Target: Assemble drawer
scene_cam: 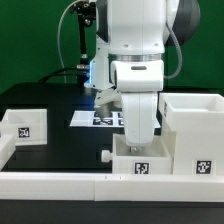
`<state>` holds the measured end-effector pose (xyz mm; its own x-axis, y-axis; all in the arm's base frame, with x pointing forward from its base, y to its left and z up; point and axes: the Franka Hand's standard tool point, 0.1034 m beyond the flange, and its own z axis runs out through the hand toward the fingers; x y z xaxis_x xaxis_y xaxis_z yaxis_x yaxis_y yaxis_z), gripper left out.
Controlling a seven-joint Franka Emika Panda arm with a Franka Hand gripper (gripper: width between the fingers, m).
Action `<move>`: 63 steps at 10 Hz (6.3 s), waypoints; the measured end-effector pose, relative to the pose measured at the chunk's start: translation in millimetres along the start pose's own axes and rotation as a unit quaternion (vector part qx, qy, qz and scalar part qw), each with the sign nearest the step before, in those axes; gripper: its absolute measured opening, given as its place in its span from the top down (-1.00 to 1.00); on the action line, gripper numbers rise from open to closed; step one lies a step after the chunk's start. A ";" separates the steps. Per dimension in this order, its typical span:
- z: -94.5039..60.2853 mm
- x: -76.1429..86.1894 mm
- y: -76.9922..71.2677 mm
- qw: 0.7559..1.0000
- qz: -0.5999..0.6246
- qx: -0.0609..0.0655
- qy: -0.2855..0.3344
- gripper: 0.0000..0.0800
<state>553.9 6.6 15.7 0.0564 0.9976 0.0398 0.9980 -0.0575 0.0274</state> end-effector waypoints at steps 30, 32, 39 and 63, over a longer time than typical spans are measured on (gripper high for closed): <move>0.8 15.9 -4.3 0.999 0.041 0.018 0.001 0.66; -19.9 10.9 1.1 0.999 0.039 0.019 -0.004 -0.15; -20.7 -64.1 41.1 0.996 -0.004 0.006 0.092 -0.62; -0.8 -26.7 42.3 0.997 -0.032 -0.026 0.064 -0.62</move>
Offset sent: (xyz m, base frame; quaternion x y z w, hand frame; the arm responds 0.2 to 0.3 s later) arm 0.0106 0.0149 0.0062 -0.0070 -0.0041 -0.0173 0.9998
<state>594.6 -22.4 16.6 -0.0153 0.9863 0.1644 0.9964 0.0013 0.0847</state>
